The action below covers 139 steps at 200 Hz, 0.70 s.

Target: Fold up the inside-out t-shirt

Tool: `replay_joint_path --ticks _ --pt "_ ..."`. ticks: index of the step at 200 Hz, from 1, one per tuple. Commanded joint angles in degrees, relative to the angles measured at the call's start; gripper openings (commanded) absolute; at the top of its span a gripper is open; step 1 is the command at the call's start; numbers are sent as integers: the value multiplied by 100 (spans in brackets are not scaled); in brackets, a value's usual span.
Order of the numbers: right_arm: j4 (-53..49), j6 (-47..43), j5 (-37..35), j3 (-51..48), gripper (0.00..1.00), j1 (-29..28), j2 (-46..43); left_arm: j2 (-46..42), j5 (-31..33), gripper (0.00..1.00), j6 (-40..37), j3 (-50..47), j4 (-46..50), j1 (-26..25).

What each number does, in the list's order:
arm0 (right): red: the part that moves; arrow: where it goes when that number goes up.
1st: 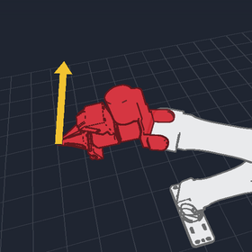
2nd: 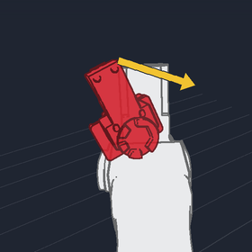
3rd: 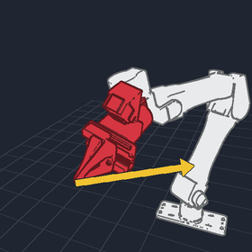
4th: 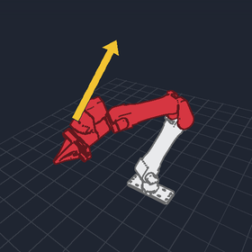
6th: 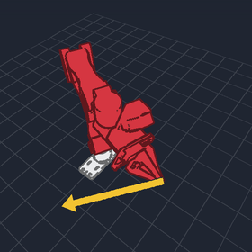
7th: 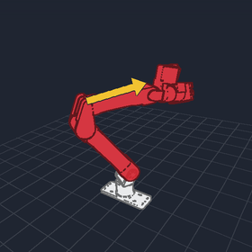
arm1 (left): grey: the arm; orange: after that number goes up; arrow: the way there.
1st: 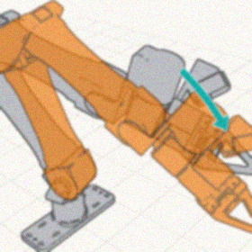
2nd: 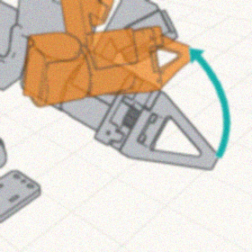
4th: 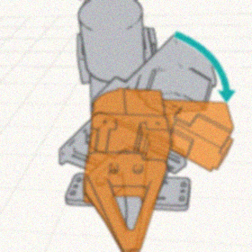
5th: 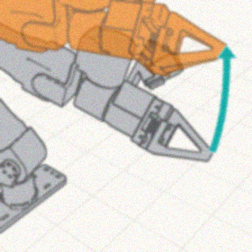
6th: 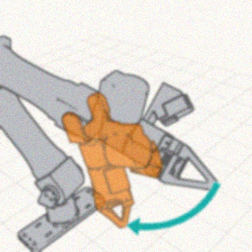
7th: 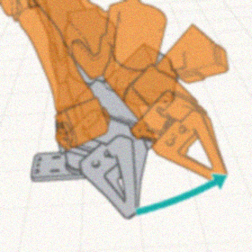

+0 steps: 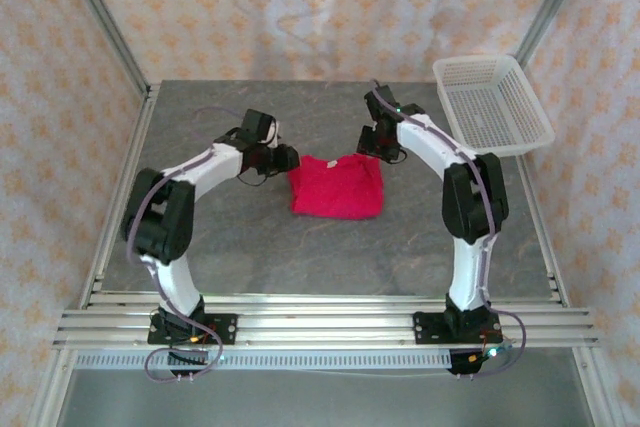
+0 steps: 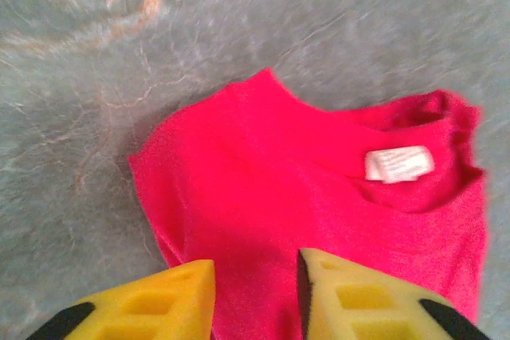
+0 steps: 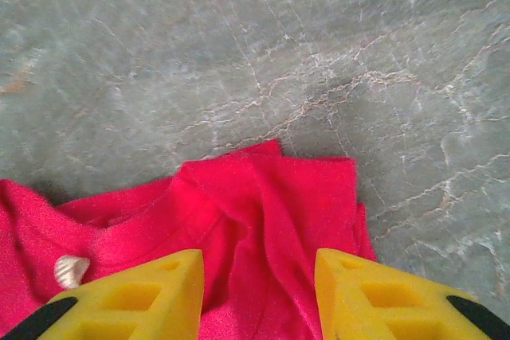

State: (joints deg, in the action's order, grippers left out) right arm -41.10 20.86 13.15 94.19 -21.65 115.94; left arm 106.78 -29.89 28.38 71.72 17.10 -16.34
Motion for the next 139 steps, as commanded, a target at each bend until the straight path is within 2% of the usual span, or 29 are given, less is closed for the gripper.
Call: replay_joint_path --ticks 1,17,33,49,66,99,139 --pt "131 -61 16 256 41 20 396 435 -219 27 -34 444 -67 42" --pt "49 -63 39 434 41 20 650 724 -270 22 -71 679 -20 43" --pt "77 -63 74 436 38 20 795 843 -342 12 -94 791 -4 43" --pt "104 -55 67 392 21 20 799 812 -271 0 -166 830 64 43" --pt "93 -48 15 324 4 20 650 685 -93 0 -378 927 256 48" --pt "28 -30 -116 188 2 20 16 212 366 0 -825 885 459 95" --pt "201 126 -117 -136 2 16 -610 -339 537 0 -942 422 186 210"
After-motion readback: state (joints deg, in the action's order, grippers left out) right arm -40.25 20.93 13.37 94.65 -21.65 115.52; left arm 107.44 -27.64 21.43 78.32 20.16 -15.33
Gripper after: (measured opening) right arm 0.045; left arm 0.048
